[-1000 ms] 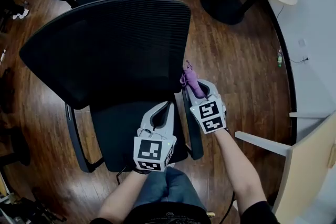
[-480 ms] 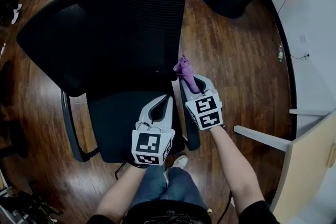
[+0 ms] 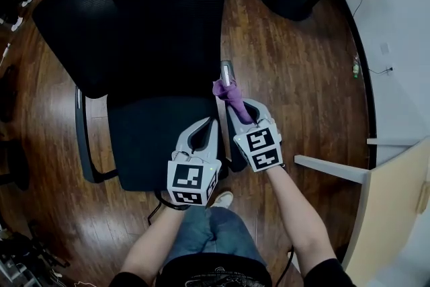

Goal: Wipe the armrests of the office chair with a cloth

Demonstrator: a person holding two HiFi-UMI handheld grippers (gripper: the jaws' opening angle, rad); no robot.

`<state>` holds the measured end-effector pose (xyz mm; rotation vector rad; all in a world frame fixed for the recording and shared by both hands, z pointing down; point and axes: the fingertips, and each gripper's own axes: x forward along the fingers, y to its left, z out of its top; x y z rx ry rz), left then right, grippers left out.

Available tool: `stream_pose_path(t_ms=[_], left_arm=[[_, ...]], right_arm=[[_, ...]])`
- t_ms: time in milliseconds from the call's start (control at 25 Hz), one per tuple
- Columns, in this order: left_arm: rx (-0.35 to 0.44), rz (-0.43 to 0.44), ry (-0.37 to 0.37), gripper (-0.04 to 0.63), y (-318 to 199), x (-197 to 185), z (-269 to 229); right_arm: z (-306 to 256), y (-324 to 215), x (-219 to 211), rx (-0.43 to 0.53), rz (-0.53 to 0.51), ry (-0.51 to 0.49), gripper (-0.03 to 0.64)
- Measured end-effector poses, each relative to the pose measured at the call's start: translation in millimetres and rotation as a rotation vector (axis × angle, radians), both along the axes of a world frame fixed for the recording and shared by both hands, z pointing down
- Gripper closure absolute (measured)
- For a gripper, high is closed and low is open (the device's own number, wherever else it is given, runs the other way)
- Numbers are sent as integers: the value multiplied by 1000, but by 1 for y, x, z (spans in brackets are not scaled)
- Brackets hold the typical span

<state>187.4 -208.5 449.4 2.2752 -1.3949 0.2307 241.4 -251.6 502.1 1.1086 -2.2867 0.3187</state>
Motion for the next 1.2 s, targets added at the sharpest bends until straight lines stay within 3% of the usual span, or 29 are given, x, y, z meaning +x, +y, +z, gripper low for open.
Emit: stream_pose_path(t_ms=[560,840,1200], left_arm=[[-5,-57,-11,591,74,10,13],[-5,-64,-23,592,102,13,17],[-21,-1,-62,591,129,34,42]], right_arm=[[-9,99,11,44,-55,-18,545],[-11,149,22,86,13,-109,543],[19,208,39,127,140,-239,543]])
